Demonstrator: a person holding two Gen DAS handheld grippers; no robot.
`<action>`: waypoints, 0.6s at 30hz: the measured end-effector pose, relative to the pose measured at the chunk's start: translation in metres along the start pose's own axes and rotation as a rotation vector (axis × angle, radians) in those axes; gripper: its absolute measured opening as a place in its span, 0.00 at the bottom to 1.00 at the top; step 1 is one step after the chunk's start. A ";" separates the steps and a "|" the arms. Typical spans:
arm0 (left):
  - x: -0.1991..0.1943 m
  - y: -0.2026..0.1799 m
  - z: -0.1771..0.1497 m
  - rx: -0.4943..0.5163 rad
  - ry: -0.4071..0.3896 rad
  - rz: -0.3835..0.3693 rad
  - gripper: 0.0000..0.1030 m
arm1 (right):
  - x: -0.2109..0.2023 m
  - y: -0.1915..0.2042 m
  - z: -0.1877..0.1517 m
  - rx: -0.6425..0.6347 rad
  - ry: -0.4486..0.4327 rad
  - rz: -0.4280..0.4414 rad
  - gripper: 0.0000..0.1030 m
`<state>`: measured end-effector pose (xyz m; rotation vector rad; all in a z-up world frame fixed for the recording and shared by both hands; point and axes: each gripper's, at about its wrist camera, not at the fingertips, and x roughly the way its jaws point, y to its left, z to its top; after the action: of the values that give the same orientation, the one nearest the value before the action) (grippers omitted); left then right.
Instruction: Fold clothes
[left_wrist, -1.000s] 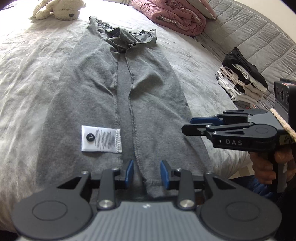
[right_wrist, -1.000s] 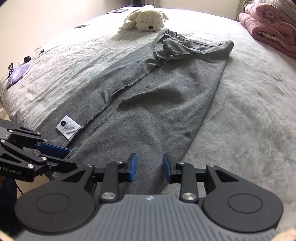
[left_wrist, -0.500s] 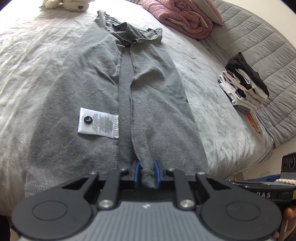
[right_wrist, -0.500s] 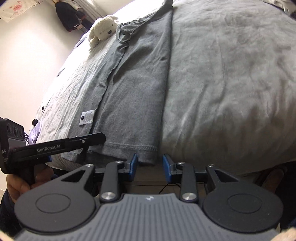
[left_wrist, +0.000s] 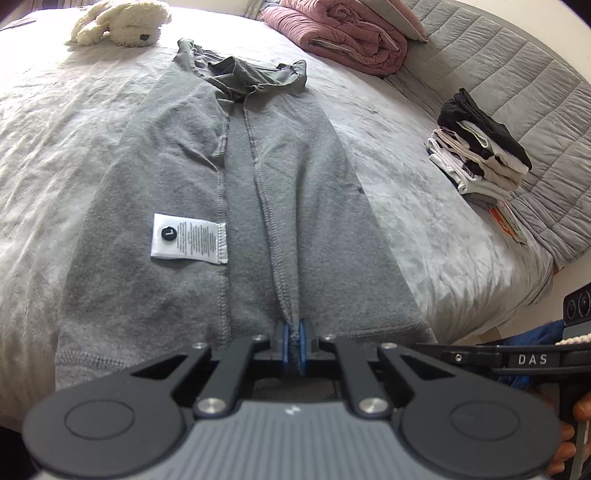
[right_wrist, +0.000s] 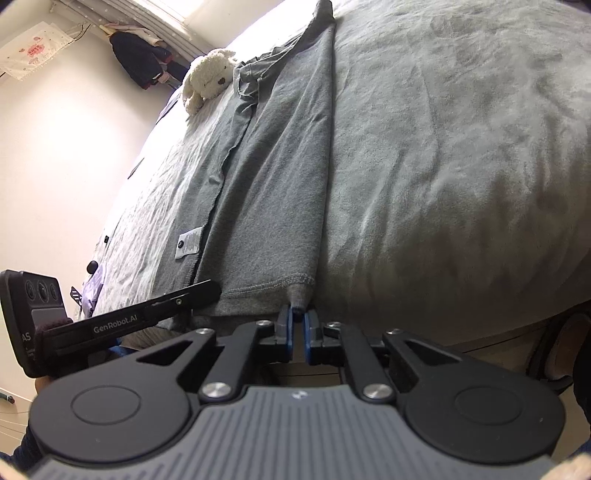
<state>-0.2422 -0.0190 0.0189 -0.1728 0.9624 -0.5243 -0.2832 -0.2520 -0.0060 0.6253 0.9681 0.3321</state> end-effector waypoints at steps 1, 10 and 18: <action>0.000 -0.001 0.000 0.009 -0.001 0.007 0.05 | 0.001 0.001 -0.001 -0.012 0.003 -0.016 0.05; -0.002 -0.004 -0.001 0.055 -0.016 0.028 0.05 | -0.017 -0.007 0.010 -0.019 -0.088 0.022 0.45; -0.007 -0.005 -0.002 0.071 -0.032 0.038 0.05 | -0.023 -0.011 0.018 0.035 -0.083 0.211 0.45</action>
<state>-0.2482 -0.0195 0.0244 -0.0986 0.9128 -0.5190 -0.2806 -0.2783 0.0096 0.7698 0.8311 0.4731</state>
